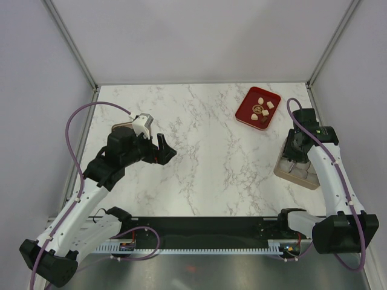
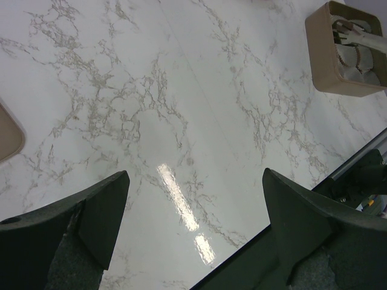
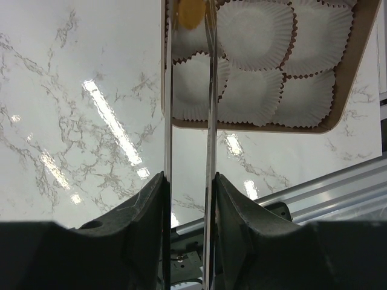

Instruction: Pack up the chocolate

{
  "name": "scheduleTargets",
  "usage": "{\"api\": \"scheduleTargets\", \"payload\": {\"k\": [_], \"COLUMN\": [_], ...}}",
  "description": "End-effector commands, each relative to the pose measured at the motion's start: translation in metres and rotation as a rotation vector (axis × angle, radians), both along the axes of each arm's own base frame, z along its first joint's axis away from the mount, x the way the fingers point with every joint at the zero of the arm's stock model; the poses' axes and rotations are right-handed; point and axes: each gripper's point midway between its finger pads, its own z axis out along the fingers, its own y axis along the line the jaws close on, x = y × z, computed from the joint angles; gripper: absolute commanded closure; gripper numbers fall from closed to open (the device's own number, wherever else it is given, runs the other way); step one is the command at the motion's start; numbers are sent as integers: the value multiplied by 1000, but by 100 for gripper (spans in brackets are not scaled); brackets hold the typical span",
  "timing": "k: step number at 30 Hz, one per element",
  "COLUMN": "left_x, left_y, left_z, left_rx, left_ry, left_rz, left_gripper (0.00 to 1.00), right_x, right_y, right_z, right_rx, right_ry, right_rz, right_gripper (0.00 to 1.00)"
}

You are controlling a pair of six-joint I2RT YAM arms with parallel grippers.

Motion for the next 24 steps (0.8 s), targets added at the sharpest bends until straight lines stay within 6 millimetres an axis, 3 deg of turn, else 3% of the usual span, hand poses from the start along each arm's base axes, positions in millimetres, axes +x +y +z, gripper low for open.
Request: {"api": "scheduleTargets", "payload": {"k": [1, 8, 14, 20, 24], "left_x": [1, 1, 2, 2, 3], "left_y": [-5, -4, -4, -4, -1], "left_z": [12, 12, 11, 11, 10], "left_rx": [-21, -20, -17, -15, -8], "left_ry": [-41, -40, -41, -42, -48], "left_rz": [-23, -21, -18, -17, -8], "left_gripper": [1, 1, 1, 1, 1], "right_x": [6, 8, 19, 61, 105], "right_y": [-4, -7, -7, -3, 0], "right_z": [8, 13, 41, 69, 89], "right_rx": [-19, -36, -36, -37, -36], "right_ry": [-52, -57, -115, -196, -279], "right_rz": [-18, -16, -1, 67, 107], "right_gripper": [55, 56, 56, 56, 56]}}
